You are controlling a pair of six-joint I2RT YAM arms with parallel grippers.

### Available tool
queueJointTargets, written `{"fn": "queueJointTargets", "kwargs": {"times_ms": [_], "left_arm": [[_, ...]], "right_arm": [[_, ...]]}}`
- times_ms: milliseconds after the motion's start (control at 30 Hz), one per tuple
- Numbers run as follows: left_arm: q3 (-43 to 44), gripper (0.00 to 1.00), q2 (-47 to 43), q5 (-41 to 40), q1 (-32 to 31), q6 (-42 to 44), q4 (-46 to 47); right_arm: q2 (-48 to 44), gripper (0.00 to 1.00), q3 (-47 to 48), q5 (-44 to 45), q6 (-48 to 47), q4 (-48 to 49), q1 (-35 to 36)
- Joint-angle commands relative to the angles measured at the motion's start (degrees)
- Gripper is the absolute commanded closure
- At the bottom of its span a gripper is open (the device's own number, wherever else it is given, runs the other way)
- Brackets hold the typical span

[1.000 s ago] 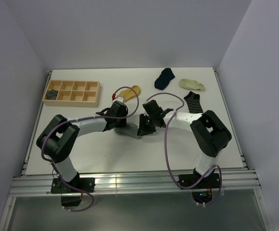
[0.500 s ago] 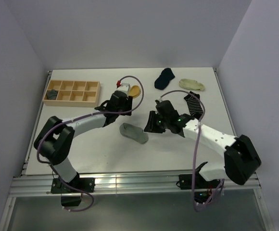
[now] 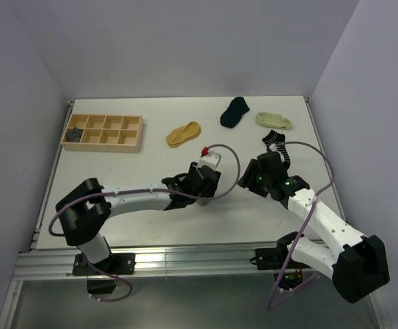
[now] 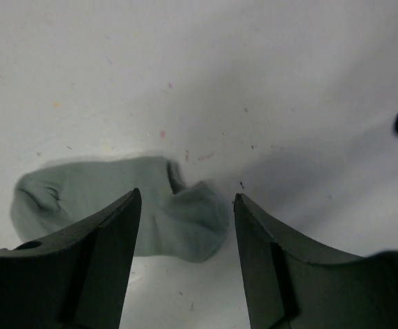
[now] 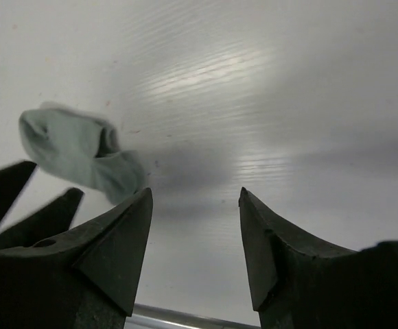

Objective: Roll the socks
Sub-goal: Adjust the sock at the center of the board, then roll the sock at the center of the board.

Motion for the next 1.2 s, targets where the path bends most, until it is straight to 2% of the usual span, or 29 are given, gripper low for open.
{"fn": "queueJointTargets", "kwargs": {"times_ms": [0, 133, 333, 600, 1067, 1167], "left_arm": [[4.4, 0.39, 5.2, -7.8, -4.2, 0.3, -3.5], [8.2, 0.43, 9.8, -10.5, -8.4, 1.3, -5.1], [11.8, 0.45, 14.3, -12.3, -10.9, 0.7, -9.8], [13.1, 0.5, 16.3, -11.8, -11.3, 0.9, -13.5], [13.9, 0.51, 19.3, -10.4, -11.3, 2.0, -15.8], [14.0, 0.55, 20.4, -10.5, -11.3, 1.8, -16.5]], "right_arm": [[-5.3, 0.38, -2.2, 0.7, 0.5, -2.3, -5.0], [-9.2, 0.36, -4.4, -0.1, -0.2, -3.6, -8.4], [-11.4, 0.36, -6.6, -3.6, -2.3, -4.2, -11.8], [-12.9, 0.36, -7.7, -5.9, -4.4, -4.1, -14.3], [-12.6, 0.37, -9.5, -9.1, -5.1, -2.7, -16.3], [-12.3, 0.37, -9.8, -9.7, -5.1, -2.3, -16.6]]}}
